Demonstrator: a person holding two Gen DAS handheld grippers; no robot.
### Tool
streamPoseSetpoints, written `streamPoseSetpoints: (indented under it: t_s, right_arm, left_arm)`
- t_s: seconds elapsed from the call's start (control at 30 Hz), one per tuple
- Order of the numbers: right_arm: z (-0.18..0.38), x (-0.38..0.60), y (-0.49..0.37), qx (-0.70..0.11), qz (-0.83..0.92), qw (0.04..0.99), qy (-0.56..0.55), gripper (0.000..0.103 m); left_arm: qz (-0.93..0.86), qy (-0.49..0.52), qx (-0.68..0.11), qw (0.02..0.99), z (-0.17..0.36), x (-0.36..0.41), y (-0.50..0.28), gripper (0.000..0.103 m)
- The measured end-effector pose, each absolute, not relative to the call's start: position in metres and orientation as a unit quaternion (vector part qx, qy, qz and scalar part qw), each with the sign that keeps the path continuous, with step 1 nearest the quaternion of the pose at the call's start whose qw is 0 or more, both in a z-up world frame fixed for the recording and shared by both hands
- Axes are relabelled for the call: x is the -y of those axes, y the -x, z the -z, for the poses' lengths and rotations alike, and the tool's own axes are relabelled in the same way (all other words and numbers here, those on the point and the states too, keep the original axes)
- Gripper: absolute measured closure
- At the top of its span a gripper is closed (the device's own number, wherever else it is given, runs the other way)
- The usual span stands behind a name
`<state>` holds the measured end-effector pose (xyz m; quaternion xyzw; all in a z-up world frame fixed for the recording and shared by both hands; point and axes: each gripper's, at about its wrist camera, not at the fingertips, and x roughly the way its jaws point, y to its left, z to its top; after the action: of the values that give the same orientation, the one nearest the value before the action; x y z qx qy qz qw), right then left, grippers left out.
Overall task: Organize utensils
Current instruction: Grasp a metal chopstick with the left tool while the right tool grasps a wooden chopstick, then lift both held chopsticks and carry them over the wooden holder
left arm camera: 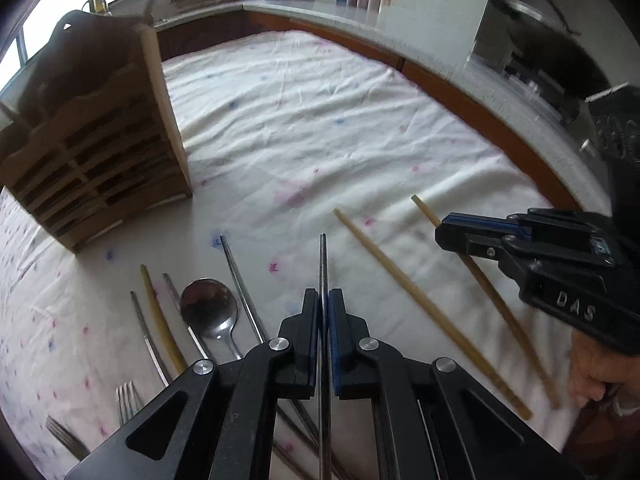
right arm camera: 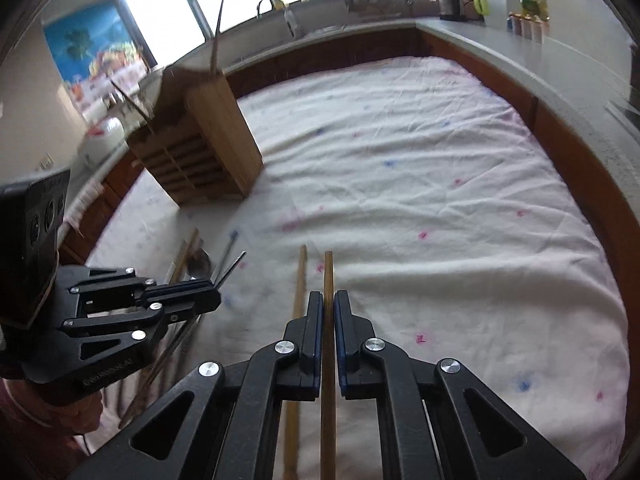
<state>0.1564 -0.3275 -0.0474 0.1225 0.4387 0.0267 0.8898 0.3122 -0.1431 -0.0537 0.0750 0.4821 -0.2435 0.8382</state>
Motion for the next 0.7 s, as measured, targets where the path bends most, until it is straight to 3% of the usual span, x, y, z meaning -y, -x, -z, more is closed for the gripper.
streamPoseSetpoints:
  t_s: [0.7]
  right_arm:
    - [-0.075, 0.292, -0.112, -0.298, -0.051, 0.946, -0.113, 0.097]
  left_arm:
    - [0.247, 0.073, -0.360, 0.897, -0.046, 0.012, -0.224, 0.100]
